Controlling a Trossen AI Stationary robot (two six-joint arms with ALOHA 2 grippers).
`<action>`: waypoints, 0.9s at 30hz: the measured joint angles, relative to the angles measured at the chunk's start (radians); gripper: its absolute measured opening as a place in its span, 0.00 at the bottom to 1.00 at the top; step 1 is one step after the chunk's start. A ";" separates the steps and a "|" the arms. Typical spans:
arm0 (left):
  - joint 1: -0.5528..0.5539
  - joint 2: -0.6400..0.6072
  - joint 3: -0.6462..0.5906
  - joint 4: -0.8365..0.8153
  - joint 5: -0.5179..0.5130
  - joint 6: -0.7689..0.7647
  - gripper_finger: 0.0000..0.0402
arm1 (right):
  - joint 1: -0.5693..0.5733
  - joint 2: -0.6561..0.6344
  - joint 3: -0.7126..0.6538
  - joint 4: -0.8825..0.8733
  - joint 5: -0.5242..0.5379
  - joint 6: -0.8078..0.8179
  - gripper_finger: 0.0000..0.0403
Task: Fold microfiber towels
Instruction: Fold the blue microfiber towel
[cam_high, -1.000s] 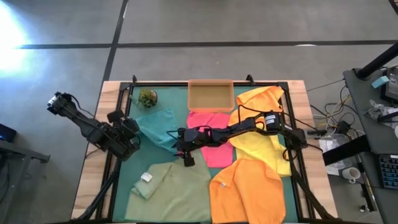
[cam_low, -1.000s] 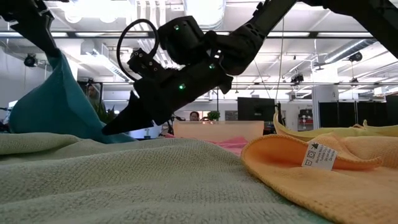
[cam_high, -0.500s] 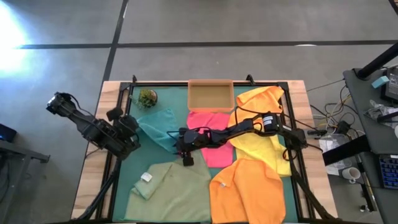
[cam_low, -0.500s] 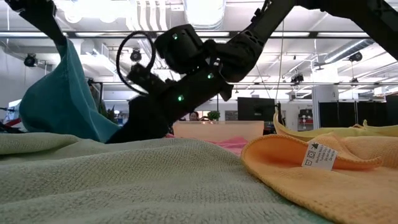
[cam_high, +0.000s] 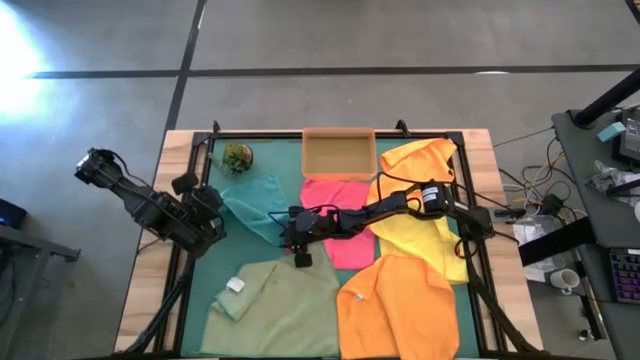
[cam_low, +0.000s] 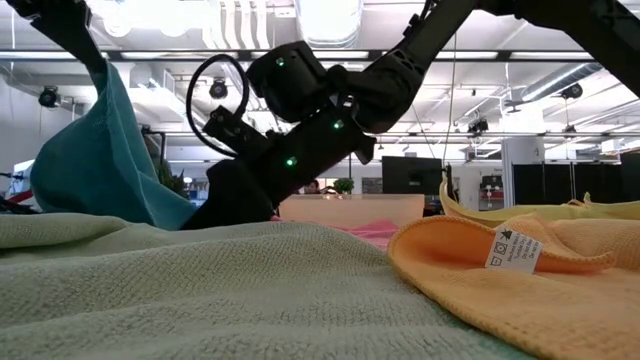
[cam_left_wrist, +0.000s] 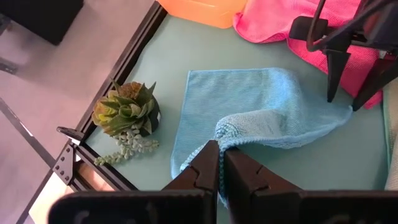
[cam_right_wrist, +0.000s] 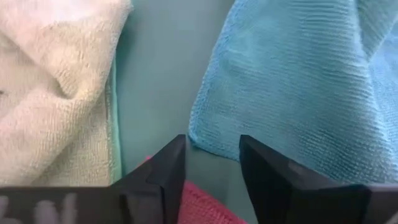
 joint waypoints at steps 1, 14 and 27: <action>0.000 0.002 0.000 0.000 0.000 0.002 0.00 | 0.001 -0.001 0.000 0.001 -0.002 0.003 0.40; 0.000 0.019 -0.001 0.037 -0.004 -0.005 0.00 | 0.014 0.044 0.036 0.068 -0.003 -0.018 0.59; 0.000 0.018 -0.001 0.043 -0.004 -0.005 0.00 | -0.001 0.090 0.098 0.034 0.078 0.002 0.48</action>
